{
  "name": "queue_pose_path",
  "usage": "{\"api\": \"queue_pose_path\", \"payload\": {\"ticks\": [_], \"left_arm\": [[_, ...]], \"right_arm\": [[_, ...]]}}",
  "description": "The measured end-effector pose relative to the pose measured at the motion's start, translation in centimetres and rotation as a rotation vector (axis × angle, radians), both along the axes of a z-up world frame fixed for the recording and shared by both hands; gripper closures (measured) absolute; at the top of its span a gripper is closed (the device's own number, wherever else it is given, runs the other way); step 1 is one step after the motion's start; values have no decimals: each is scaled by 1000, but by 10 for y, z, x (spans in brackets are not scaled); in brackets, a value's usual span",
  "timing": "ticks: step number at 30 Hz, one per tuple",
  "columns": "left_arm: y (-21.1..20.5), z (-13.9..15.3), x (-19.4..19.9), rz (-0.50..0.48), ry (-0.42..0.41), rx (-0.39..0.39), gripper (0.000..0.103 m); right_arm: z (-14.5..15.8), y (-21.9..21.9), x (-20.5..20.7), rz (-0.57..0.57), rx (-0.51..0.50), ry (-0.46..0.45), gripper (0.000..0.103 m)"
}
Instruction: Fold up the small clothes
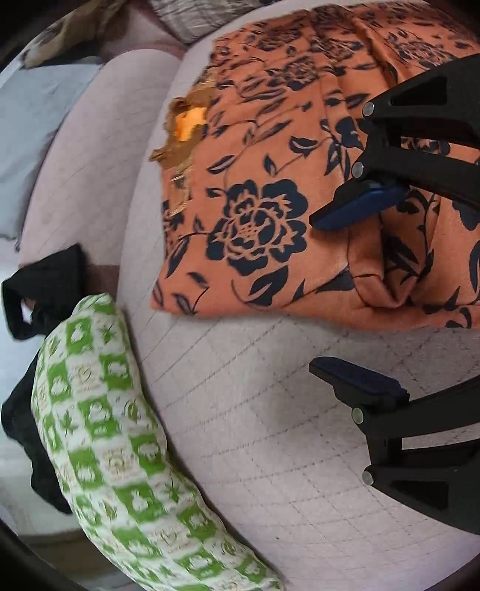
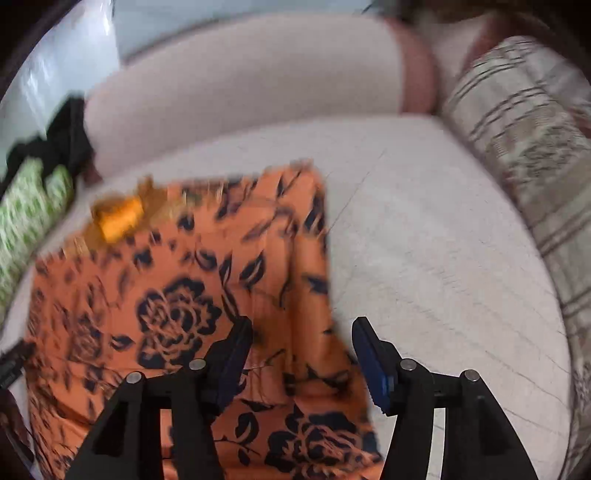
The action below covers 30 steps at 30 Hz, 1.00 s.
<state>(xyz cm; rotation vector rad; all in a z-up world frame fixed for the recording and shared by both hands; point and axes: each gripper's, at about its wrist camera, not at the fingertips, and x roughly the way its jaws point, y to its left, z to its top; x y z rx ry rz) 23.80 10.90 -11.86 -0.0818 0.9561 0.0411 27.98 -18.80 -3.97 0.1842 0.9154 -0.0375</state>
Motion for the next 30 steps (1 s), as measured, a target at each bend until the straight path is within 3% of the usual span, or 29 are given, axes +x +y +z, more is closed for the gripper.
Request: {"api": "queue_pose_path", "payload": {"ticks": [2, 4, 6, 8, 9, 11, 12, 14, 16, 17, 19, 20, 21, 25, 27, 30], "left_arm": [[2, 11, -6, -8, -49, -31, 30], [-3, 17, -10, -28, -73, -28, 30], [-9, 11, -6, -51, -39, -4, 27], [-10, -7, 4, -35, 49, 28, 25], [-6, -5, 3, -19, 33, 2, 25], [1, 6, -4, 9, 20, -25, 25], [3, 14, -11, 11, -10, -30, 25], [6, 23, -28, 1, -41, -22, 25], [5, 26, -47, -12, -43, -15, 25], [6, 24, -54, -8, -23, -9, 25], [9, 22, -70, 11, 25, -20, 25], [12, 25, -83, 13, 23, -53, 25], [15, 30, -98, 19, 8, -79, 25], [25, 43, -155, 39, -32, -129, 25], [29, 42, -177, 45, -17, -151, 24], [29, 29, -203, 43, 15, -140, 24]], "right_arm": [[19, 2, -7, 51, 113, -74, 39], [16, 13, 4, 156, 293, -47, 33], [-5, 21, 24, 232, 396, 22, 33], [-40, 16, 43, 175, 372, 116, 33], [-59, 3, 49, 101, 401, 153, 42], [-55, -9, 41, 54, 493, 85, 42], [-44, -7, 35, 67, 473, 52, 35], [-28, 0, 23, 124, 472, 17, 31], [-28, 6, 14, 149, 520, 10, 27], [-38, 7, 14, 143, 487, 44, 20], [-61, 7, 16, 117, 491, 119, 22], [-54, 3, 10, 96, 503, 88, 25], [-38, 3, -2, 70, 512, 61, 22], [12, 11, -50, 149, 458, -46, 22], [23, 14, -88, 195, 434, -42, 21], [16, 2, -143, 192, 367, 24, 21]]}}
